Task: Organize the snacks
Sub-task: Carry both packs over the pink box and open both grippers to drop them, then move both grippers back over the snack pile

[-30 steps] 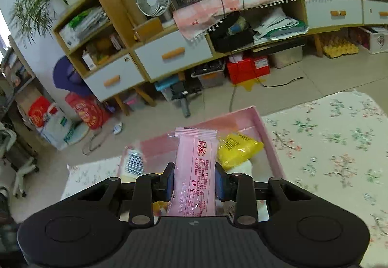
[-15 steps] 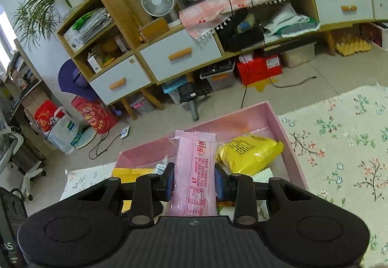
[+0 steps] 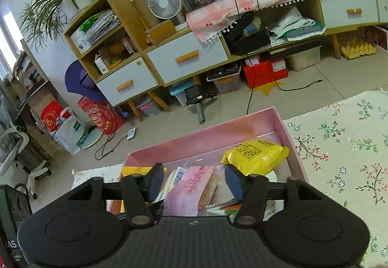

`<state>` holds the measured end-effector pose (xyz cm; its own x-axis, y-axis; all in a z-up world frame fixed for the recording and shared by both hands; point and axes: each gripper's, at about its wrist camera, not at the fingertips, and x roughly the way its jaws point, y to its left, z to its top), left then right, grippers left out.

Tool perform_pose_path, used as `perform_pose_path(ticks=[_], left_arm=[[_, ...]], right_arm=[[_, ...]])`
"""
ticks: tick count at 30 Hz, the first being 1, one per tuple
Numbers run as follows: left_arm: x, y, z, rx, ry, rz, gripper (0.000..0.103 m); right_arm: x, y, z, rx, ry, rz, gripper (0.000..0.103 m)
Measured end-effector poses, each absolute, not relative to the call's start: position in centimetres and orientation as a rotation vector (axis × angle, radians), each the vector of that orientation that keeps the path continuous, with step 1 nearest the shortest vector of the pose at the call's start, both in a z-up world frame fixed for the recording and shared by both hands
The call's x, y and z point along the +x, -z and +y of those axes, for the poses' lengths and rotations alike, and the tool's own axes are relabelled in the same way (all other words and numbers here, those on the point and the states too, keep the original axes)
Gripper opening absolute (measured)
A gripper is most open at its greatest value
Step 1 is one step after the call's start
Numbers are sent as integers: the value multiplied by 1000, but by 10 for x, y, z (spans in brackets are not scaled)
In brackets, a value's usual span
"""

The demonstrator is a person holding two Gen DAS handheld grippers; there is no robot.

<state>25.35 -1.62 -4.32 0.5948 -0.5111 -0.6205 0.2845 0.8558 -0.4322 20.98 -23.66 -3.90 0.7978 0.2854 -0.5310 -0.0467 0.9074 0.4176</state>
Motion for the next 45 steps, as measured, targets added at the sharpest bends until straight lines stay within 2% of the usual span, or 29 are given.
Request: perform_pose_path(ticks=[3, 5, 9, 14, 21, 29, 45], left_arm=[[245, 36, -20, -257, 476, 805, 52], [240, 31, -22, -234, 469, 800, 68], [228, 16, -22, -219, 483, 789, 74], [207, -3, -20, -207, 489, 772, 88], [175, -16, -10, -165, 458, 779, 95], [143, -23, 7, -146, 407, 806, 102], [97, 26, 33, 19, 300, 797, 103]], right_arm=[[206, 35, -237, 391, -188, 631, 47], [202, 33, -237, 372, -181, 636, 50], [192, 23, -237, 342, -163, 643, 57], [175, 8, -241, 319, -134, 626, 67], [146, 4, -238, 279, -130, 655, 75], [117, -2, -231, 236, -137, 676, 77], [68, 26, -223, 91, -145, 671, 78]])
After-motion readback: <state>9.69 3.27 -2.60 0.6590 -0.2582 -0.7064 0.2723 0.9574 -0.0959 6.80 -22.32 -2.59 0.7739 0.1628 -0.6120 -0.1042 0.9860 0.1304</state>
